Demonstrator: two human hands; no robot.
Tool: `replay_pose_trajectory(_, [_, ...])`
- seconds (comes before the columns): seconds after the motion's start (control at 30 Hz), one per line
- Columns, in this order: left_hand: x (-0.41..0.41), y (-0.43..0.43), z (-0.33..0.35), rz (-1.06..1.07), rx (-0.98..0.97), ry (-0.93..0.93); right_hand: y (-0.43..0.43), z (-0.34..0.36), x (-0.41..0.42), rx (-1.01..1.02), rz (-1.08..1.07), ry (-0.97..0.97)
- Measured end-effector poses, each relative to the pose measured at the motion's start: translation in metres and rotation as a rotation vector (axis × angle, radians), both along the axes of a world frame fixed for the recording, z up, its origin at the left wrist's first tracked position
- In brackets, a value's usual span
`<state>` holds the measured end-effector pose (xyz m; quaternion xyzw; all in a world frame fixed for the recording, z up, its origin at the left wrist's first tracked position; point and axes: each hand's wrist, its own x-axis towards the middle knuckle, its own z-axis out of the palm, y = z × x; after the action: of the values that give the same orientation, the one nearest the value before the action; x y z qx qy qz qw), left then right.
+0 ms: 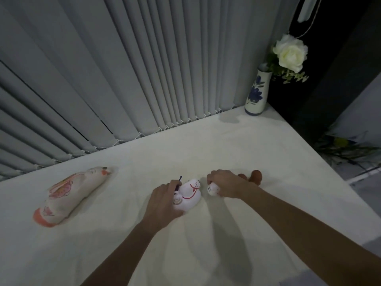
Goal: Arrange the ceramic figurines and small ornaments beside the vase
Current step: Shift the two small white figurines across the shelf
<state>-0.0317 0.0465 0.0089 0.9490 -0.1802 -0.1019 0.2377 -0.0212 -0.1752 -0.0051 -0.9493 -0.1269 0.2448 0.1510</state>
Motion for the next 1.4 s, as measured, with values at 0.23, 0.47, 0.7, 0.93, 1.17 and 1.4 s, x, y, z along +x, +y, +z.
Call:
replay_pose_trajectory(0.23, [-0.001,-0.005,-0.019,-0.052,-0.002,-0.132,-0.003,-0.007,0.001,-0.042,0.055,-0.009])
replay_pose_trajectory(0.47, [-0.003,0.001,-0.034,-0.101,-0.002,-0.169,0.001,-0.009,0.004,-0.071,0.081,-0.008])
replay_pose_trajectory(0.7, [-0.002,0.004,-0.041,-0.152,0.081,-0.155,-0.002,-0.010,0.003,-0.058,0.106,-0.020])
replay_pose_trajectory(0.93, [0.004,0.021,-0.031,-0.143,0.091,-0.061,0.001,0.023,0.020,0.045,0.100,0.040])
replay_pose_trajectory(1.17, [0.010,0.088,0.002,0.054,0.122,-0.160,0.053,0.074,0.062,0.195,0.210,-0.033])
replay_pose_trajectory(1.4, [0.010,0.182,0.030,0.239,0.141,-0.205,0.159,0.075,0.090,0.323,0.275,-0.006])
